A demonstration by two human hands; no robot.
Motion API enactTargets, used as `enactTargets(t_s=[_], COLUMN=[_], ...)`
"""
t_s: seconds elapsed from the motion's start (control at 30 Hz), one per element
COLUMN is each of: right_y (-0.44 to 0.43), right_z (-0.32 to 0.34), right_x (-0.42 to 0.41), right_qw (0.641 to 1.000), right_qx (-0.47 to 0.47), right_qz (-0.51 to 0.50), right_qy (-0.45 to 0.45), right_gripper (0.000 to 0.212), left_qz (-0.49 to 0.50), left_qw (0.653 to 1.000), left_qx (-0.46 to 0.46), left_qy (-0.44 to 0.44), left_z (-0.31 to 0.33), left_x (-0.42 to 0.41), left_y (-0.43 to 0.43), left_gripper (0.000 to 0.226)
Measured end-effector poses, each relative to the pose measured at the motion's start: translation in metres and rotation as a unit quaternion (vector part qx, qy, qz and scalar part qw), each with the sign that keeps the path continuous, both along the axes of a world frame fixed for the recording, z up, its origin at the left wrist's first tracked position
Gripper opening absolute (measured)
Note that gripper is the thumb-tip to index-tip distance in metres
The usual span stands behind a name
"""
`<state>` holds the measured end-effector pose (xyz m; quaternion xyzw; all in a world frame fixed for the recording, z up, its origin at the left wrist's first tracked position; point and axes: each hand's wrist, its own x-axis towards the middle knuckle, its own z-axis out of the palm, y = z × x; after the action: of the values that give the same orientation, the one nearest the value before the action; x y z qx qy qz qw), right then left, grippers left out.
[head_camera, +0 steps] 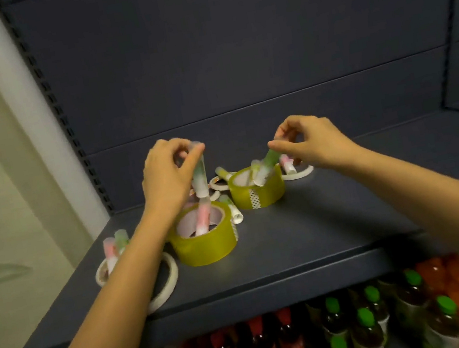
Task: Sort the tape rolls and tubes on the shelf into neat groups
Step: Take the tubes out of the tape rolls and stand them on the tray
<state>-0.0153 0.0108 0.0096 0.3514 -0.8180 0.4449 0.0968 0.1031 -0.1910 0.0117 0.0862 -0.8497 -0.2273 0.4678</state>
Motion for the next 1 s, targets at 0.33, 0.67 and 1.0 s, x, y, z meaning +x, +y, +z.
enactTargets(t_s=[0.33,0.67,1.0], right_y=[0.138,0.317,0.468], right_z=[-0.014,-0.020,-0.028], right_x=[-0.006,-0.026,-0.066], right_qw=[0.987,0.961,0.944], right_qx=[0.012,0.044,0.015], right_qz=[-0.157,-0.266,-0.322], right_qy=[0.031,0.064,0.073], right_gripper=[0.016,0.012,0.019], left_qz=[-0.161,-0.241,-0.227], left_qw=[0.984,0.963,0.965], left_qx=[-0.029,-0.024,-0.061], left_qy=[-0.067,-0.118,-0.114], left_z=[0.002,-0.017,-0.037], left_x=[-0.059,-0.129,-0.177], left_y=[0.126,0.292,0.432], left_gripper=[0.021,0.021,0.018])
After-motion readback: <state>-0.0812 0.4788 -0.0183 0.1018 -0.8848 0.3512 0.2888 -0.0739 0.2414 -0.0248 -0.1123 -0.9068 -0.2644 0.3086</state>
